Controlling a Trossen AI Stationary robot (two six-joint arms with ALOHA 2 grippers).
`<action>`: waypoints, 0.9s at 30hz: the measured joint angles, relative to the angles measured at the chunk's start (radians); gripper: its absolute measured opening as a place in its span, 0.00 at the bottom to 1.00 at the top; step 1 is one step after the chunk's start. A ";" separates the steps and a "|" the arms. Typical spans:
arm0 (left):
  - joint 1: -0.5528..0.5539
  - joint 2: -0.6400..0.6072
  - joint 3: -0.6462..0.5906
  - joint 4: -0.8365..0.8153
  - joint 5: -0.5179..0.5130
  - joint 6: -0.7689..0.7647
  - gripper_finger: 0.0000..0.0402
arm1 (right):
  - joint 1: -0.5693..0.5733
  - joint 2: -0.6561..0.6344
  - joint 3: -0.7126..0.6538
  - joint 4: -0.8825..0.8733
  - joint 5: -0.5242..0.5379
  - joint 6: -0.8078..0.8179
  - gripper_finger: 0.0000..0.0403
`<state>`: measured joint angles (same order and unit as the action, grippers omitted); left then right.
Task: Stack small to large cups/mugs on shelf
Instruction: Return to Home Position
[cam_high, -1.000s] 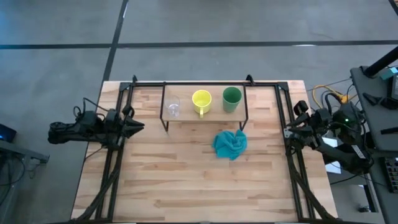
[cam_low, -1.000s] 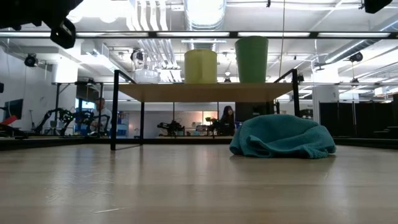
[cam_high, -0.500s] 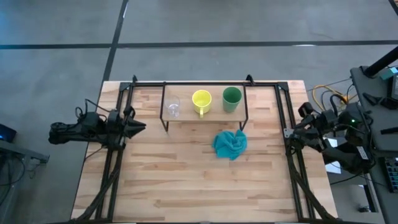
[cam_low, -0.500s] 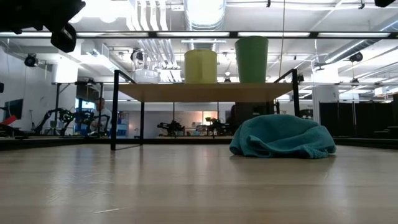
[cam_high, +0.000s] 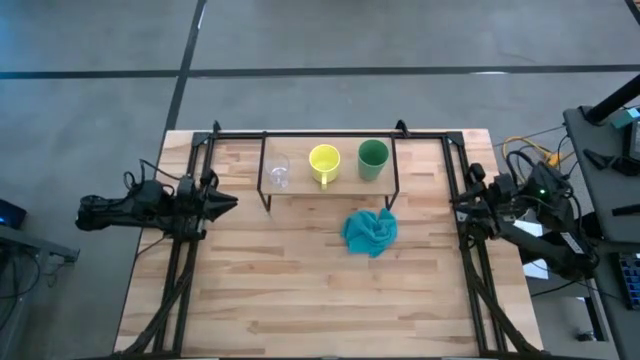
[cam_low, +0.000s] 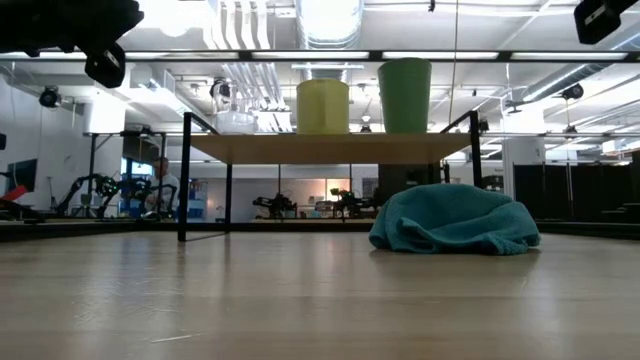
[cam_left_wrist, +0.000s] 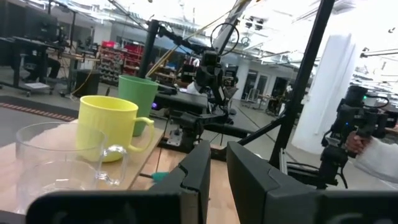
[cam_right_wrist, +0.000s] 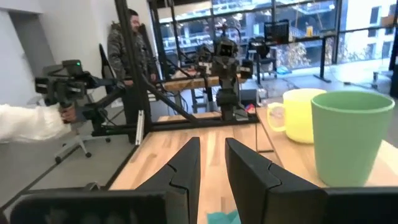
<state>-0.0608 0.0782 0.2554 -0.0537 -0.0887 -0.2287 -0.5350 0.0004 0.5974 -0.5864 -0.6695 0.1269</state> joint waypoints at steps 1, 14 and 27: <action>0.000 0.001 0.000 0.000 0.000 0.000 0.10 | 0.000 -0.001 0.001 0.003 0.000 -0.002 0.17; 0.000 -0.007 0.000 0.012 -0.023 0.004 0.10 | 0.000 -0.001 -0.007 0.002 0.191 0.007 0.17; 0.000 -0.014 0.000 0.016 -0.022 0.006 0.10 | 0.000 -0.001 -0.011 -0.001 0.322 0.038 0.17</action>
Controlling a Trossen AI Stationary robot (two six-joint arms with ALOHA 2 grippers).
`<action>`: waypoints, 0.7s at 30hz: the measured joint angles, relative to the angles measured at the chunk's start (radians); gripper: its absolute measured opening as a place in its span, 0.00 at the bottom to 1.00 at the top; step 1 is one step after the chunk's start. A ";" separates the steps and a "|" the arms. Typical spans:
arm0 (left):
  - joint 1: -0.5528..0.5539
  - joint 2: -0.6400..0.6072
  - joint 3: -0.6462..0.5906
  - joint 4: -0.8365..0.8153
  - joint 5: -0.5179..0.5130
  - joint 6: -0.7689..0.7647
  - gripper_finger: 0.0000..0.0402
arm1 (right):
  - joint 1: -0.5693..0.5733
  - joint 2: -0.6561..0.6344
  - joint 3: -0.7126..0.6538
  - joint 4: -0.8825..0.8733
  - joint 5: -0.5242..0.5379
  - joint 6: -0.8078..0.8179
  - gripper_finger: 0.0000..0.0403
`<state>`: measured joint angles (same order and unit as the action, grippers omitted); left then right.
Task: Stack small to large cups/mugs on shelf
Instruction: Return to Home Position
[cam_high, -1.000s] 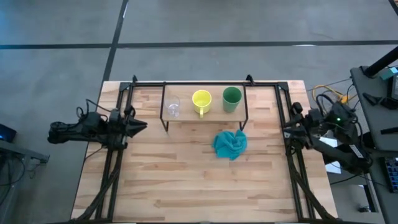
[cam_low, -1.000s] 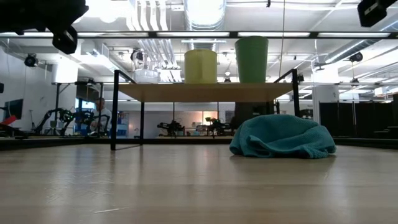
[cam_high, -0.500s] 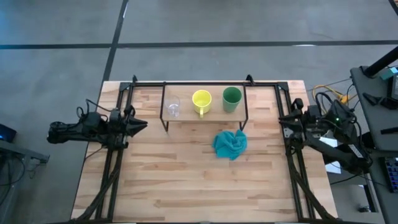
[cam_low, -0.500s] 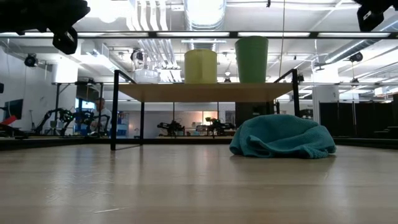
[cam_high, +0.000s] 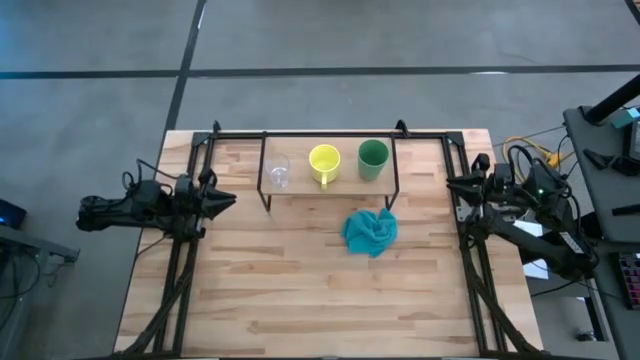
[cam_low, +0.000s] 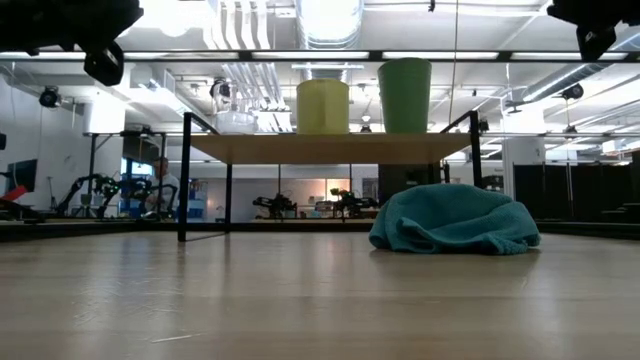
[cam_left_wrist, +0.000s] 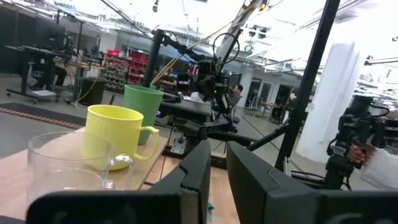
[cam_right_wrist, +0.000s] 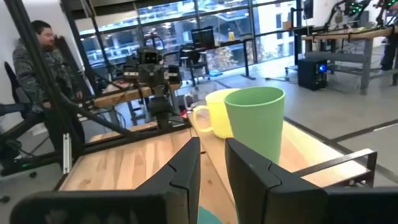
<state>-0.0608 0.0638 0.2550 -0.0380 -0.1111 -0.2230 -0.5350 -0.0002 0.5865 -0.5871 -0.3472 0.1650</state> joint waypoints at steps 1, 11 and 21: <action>0.000 -0.002 0.000 0.000 0.000 0.000 0.10 | 0.000 0.000 0.000 0.000 0.001 0.000 0.17; 0.000 -0.022 0.000 0.002 0.000 -0.005 0.10 | 0.000 0.002 -0.210 0.328 0.000 -0.022 0.17; 0.000 -0.028 0.000 0.003 0.000 -0.005 0.10 | 0.000 0.001 -0.386 0.585 0.000 0.017 0.17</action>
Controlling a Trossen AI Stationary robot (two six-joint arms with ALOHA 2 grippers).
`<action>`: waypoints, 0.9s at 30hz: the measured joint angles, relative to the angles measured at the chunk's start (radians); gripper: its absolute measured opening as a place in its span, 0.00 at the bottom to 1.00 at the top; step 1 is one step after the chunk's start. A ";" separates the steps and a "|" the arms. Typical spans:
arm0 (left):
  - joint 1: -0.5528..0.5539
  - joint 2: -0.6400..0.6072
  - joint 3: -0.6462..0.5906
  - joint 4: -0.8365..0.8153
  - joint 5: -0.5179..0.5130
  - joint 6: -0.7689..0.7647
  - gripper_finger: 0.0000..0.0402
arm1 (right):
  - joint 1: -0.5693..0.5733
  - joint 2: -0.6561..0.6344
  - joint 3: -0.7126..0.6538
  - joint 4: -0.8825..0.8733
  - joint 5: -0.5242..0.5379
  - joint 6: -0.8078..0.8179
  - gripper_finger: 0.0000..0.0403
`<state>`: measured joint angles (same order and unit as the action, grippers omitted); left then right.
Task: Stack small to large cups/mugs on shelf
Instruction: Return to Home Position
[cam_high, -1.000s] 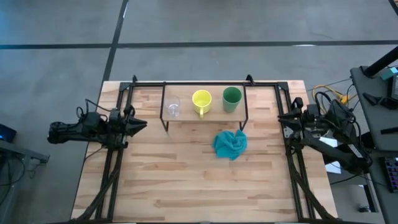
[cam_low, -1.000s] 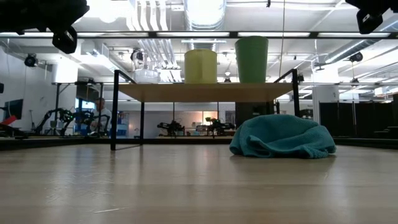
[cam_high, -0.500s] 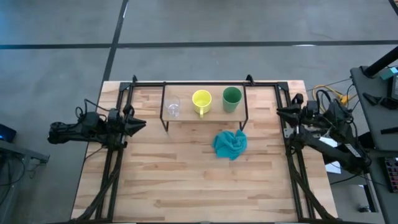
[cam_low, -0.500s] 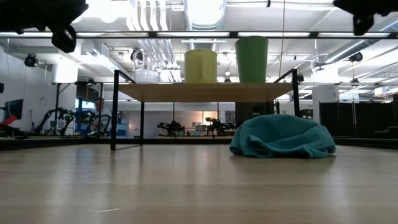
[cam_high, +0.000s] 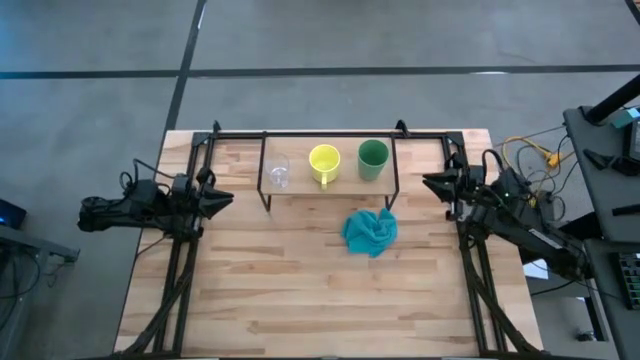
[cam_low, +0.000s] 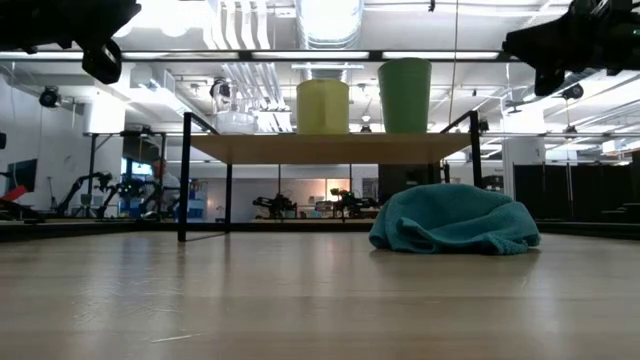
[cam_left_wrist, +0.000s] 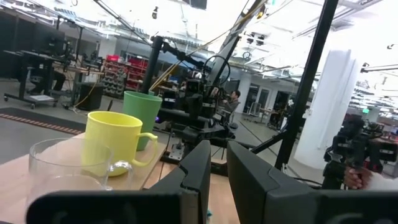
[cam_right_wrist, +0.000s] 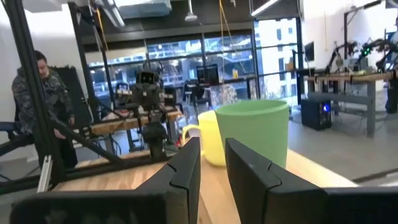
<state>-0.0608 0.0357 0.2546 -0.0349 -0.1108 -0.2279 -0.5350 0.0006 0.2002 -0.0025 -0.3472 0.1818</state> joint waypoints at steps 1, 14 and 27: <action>0.000 0.000 0.000 -0.001 0.000 0.000 0.10 | 0.000 0.000 -0.006 -0.001 0.000 0.000 0.17; 0.000 0.001 0.000 -0.049 0.000 0.008 0.10 | 0.000 0.000 -0.131 0.111 0.000 0.025 0.17; 0.000 -0.001 -0.067 -0.010 -0.044 0.000 0.10 | 0.000 0.001 -0.192 0.227 0.004 0.063 0.17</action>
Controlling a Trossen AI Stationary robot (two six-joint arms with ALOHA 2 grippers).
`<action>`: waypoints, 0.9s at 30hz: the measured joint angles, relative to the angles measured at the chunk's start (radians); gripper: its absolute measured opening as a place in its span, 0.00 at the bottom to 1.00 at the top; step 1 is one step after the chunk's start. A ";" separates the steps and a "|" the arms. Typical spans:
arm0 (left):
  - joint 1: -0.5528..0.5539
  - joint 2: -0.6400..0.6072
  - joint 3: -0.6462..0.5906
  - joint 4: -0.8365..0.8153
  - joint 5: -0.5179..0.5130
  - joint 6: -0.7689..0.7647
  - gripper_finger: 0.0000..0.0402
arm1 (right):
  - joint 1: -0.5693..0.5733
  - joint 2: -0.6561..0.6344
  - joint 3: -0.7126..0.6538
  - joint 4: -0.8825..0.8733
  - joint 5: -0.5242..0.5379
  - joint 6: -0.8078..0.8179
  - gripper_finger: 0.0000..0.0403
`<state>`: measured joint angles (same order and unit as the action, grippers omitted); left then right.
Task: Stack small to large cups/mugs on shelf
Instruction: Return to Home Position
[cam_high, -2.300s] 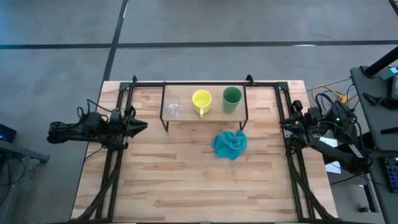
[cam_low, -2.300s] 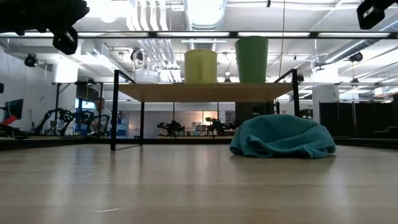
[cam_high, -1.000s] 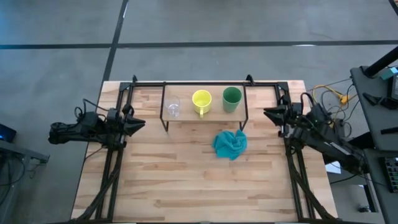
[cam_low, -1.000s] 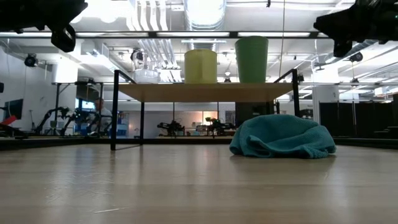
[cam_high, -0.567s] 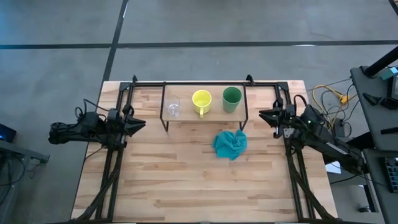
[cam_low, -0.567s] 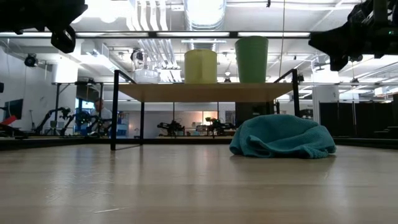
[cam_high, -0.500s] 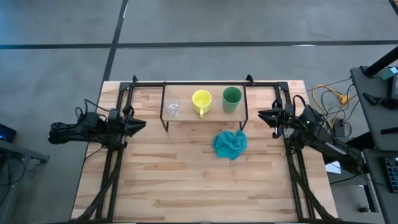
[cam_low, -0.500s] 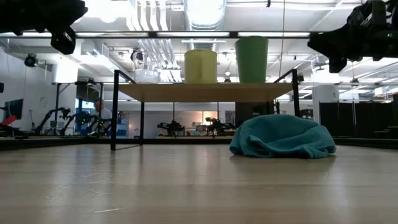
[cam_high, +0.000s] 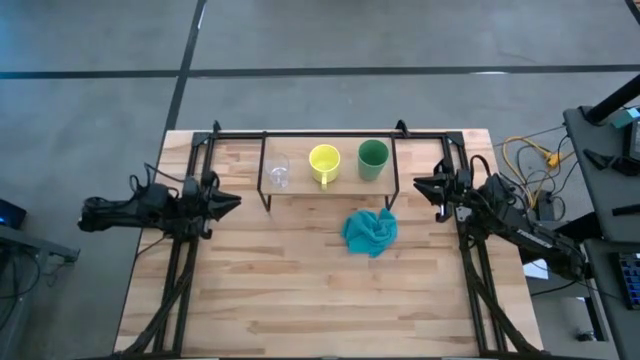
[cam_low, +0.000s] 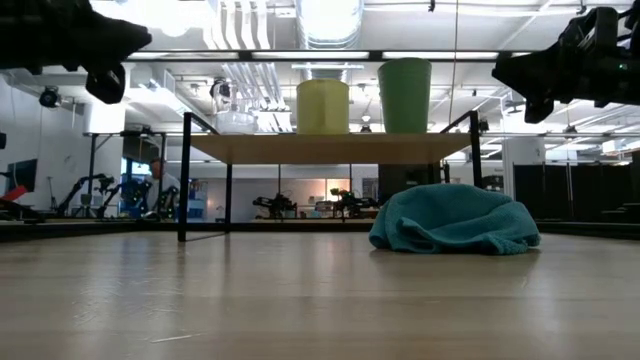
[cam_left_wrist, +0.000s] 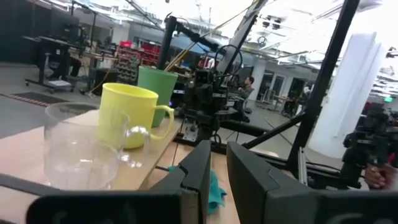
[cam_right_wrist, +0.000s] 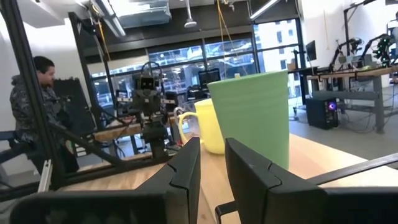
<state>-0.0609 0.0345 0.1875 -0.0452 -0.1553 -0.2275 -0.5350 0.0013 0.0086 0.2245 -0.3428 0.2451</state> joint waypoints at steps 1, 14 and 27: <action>0.000 0.000 -0.015 0.019 -0.003 0.000 0.10 | 0.000 0.000 0.000 0.000 0.001 0.006 0.17; 0.000 0.000 -0.101 0.143 -0.003 -0.002 0.10 | 0.000 0.001 0.000 -0.002 0.003 0.036 0.17; 0.000 -0.001 -0.157 0.185 0.001 -0.028 0.10 | 0.000 0.001 0.002 -0.003 0.003 0.096 0.17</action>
<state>-0.0608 0.0338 0.0303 0.1398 -0.1547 -0.2558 -0.5350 0.0025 0.0101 0.2211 -0.3393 0.3409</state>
